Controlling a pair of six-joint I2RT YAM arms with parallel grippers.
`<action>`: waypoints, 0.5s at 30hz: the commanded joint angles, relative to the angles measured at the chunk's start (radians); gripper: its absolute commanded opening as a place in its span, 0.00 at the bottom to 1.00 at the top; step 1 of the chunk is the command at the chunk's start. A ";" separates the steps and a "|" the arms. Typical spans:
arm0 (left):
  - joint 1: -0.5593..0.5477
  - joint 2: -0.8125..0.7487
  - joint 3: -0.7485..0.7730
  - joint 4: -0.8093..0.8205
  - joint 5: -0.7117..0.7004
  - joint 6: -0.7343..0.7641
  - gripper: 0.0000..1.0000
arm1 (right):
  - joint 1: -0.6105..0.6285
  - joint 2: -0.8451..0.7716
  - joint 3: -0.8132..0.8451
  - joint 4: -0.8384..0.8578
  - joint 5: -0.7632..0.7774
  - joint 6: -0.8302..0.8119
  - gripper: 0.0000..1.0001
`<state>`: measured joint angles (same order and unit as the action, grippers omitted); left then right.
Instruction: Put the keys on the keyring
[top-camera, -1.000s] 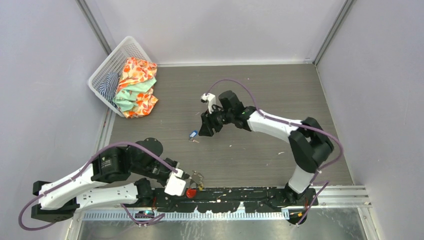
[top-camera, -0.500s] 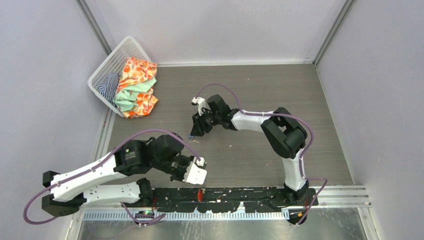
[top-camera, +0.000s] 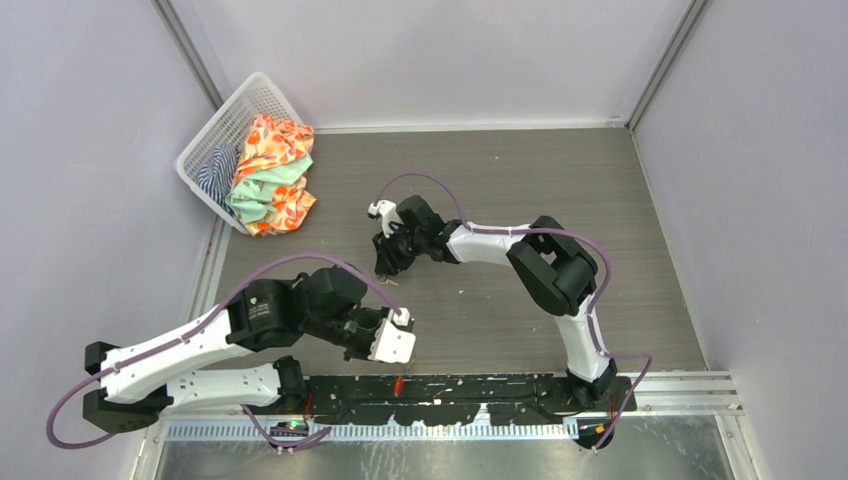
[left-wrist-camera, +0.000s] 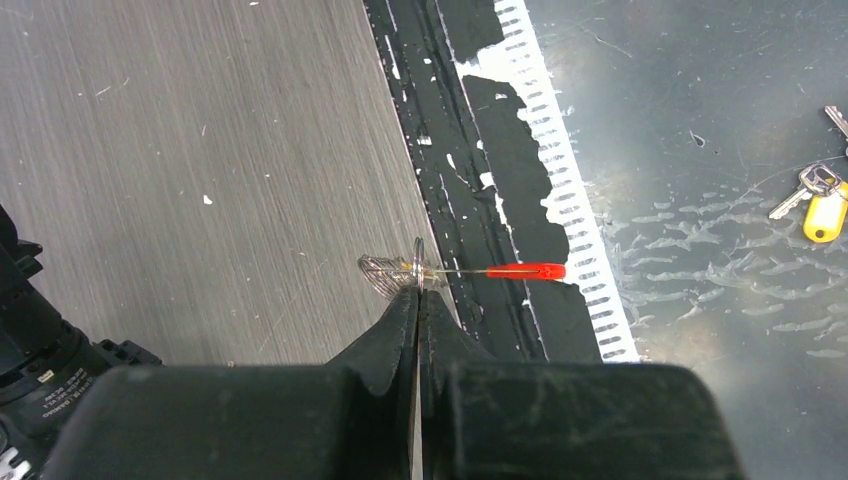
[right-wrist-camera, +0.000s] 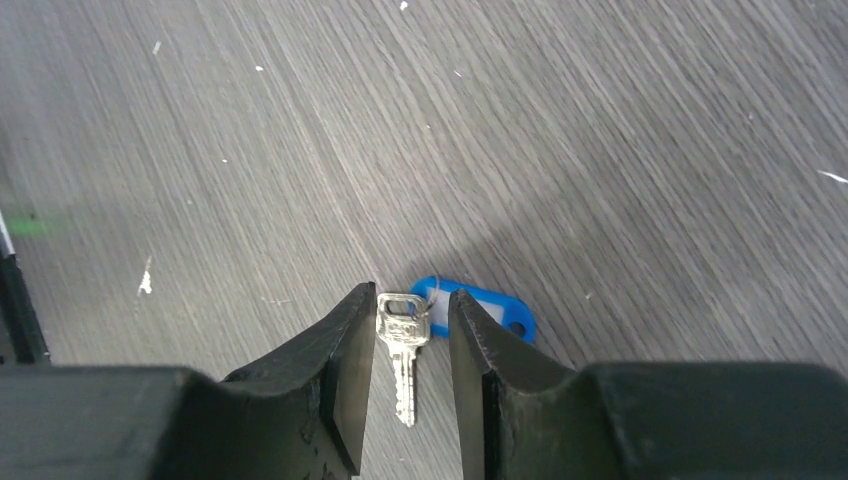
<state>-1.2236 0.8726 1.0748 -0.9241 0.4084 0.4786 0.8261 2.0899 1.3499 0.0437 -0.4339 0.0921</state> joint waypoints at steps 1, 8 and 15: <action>0.002 -0.021 0.037 0.058 0.022 -0.001 0.00 | 0.010 -0.023 0.026 -0.014 0.063 -0.039 0.38; 0.001 -0.021 0.038 0.062 0.037 0.002 0.00 | 0.010 -0.040 0.008 0.005 0.072 -0.005 0.39; 0.002 -0.024 0.045 0.060 0.028 0.012 0.00 | 0.011 -0.008 0.023 -0.001 0.050 0.007 0.38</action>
<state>-1.2236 0.8654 1.0756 -0.9218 0.4179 0.4793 0.8295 2.0899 1.3499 0.0208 -0.3786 0.0860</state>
